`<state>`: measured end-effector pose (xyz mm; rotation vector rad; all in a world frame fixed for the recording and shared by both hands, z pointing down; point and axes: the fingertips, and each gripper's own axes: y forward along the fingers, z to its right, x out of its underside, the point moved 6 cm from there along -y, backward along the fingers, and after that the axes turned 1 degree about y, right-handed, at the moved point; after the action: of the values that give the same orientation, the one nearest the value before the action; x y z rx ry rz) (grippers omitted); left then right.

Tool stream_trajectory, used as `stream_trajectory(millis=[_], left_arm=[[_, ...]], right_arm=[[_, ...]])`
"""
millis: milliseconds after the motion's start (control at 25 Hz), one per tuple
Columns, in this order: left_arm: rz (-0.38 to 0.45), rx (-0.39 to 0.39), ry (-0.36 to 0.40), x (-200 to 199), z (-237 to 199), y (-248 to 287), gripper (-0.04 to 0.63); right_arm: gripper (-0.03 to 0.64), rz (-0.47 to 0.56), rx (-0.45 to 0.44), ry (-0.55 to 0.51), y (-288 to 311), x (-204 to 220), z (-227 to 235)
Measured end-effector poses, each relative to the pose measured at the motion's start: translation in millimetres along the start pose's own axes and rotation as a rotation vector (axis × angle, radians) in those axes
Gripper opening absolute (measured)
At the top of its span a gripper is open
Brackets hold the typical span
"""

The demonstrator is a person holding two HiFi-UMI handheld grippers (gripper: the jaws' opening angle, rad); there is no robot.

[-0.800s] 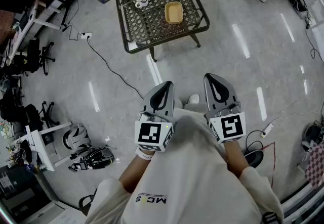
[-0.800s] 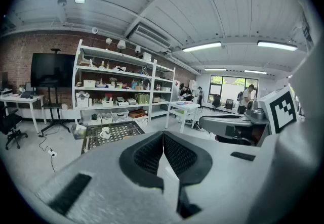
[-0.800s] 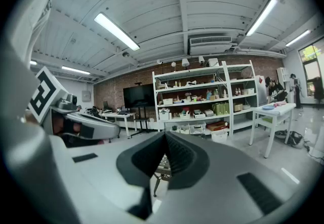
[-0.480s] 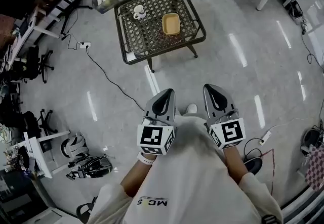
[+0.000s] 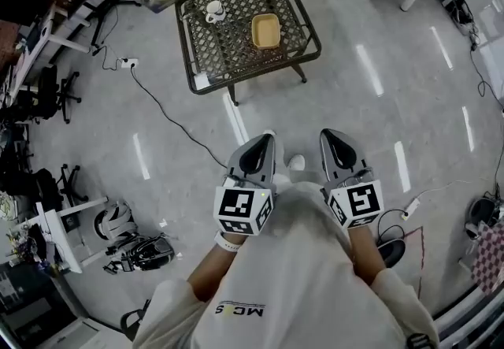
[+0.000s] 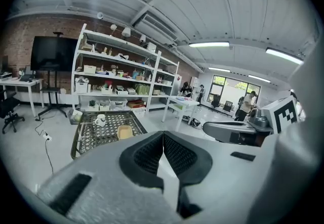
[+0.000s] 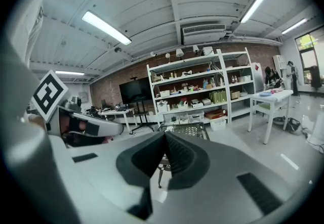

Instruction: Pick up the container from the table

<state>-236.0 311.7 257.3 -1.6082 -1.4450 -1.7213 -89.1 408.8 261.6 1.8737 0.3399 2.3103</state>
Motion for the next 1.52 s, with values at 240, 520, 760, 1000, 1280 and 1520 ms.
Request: stream_trajectory(millis=[240,520,760,1000,1280,1520], left_arm=[[-0.037,0.010,-0.022,10,-13,18,0.025],[-0.030,0.029,-0.060,-11,-41,75,0.025],[-0.047,0.017,-0.131,-47,-83,149,0.025],[-0.055,-0.008,-0.178,-90,-124,233,0.025],[-0.047,-0.079,-0.226,-139,-198,295,0.025],[-0.049,-0.154,-0.255,-151,-220,319,0.025]], right_arm=[[0.015,-0.018,0.017,0.021,15,6,10],[0.015,-0.053,0.021,-0.004,61,-10,42],[0.015,-0.057,0.030,-0.031,139,-49,88],[0.015,-0.103,-0.042,-0.035,231,-83,130],[0.015,-0.187,-0.122,-0.077,328,-111,148],[0.017,-0.216,-0.179,-0.086,373,-124,165]])
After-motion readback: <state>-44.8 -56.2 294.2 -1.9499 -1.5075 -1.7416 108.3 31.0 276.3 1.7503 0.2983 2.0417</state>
